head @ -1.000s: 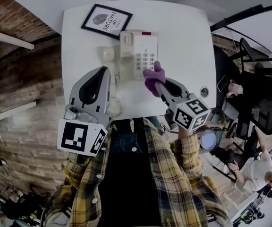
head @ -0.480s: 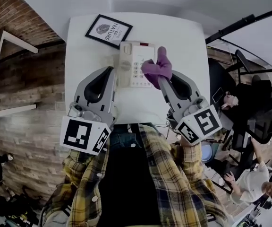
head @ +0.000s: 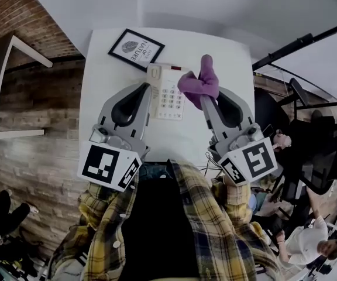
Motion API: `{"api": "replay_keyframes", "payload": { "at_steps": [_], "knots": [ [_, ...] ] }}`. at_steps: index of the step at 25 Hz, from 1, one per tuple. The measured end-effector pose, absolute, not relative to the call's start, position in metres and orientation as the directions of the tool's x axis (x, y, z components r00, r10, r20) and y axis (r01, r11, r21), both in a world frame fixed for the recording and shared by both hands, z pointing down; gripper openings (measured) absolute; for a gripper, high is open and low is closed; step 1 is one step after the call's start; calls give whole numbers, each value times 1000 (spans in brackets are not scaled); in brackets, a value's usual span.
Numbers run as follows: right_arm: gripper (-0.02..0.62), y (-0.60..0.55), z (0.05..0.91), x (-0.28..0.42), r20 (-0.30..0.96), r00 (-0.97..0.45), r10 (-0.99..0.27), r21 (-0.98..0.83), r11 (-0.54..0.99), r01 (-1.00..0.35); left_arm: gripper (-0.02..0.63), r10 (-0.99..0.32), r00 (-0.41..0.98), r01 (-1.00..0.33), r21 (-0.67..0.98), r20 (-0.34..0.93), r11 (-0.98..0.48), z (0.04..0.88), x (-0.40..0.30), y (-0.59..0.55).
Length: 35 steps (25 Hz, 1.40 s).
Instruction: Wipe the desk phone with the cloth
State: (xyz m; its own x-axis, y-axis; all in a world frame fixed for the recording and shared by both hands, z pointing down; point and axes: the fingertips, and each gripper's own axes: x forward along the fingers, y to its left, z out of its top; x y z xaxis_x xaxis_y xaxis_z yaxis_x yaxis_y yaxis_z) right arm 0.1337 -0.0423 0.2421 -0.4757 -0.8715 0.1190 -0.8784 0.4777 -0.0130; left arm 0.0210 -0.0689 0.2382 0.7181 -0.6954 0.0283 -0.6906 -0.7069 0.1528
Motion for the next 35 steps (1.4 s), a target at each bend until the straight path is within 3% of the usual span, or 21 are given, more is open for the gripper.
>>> {"api": "replay_keyframes", "payload": {
  "at_steps": [35],
  "knots": [
    [60, -48, 242, 128, 127, -517, -846, -10, 521, -854, 14, -717, 696, -713, 150, 35, -685, 240, 24, -77]
  ]
}}
